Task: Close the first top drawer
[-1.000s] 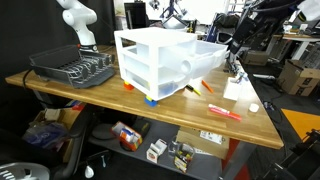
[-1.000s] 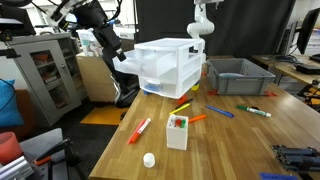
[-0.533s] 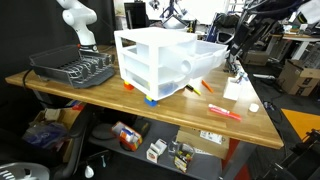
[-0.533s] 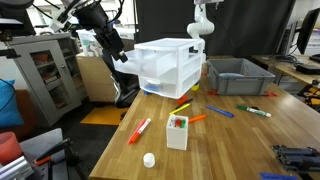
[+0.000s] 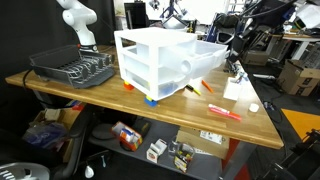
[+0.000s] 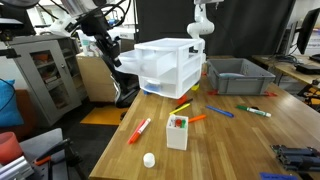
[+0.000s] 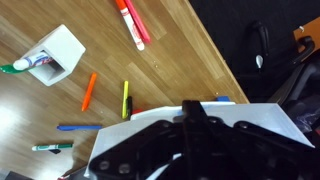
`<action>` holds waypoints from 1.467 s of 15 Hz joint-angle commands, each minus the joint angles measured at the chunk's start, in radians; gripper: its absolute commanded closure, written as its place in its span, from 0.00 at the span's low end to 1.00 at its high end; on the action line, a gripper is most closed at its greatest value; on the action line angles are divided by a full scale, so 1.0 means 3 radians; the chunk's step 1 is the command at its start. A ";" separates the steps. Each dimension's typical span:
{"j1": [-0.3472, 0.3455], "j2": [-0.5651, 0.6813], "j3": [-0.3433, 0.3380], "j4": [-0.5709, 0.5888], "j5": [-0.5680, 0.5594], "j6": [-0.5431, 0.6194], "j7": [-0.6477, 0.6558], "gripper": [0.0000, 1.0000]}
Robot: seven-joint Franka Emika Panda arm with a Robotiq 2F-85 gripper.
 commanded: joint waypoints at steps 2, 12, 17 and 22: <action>0.0176 0.0178 -0.0154 0.0095 0.0266 0.0057 -0.0281 1.00; 0.0349 0.0495 -0.0232 0.0204 0.0691 0.0481 -0.0446 1.00; 0.0460 0.0662 -0.0276 0.0274 0.0883 0.0777 -0.0502 1.00; 0.0621 0.0791 -0.0368 0.0344 0.1057 0.0988 -0.0623 1.00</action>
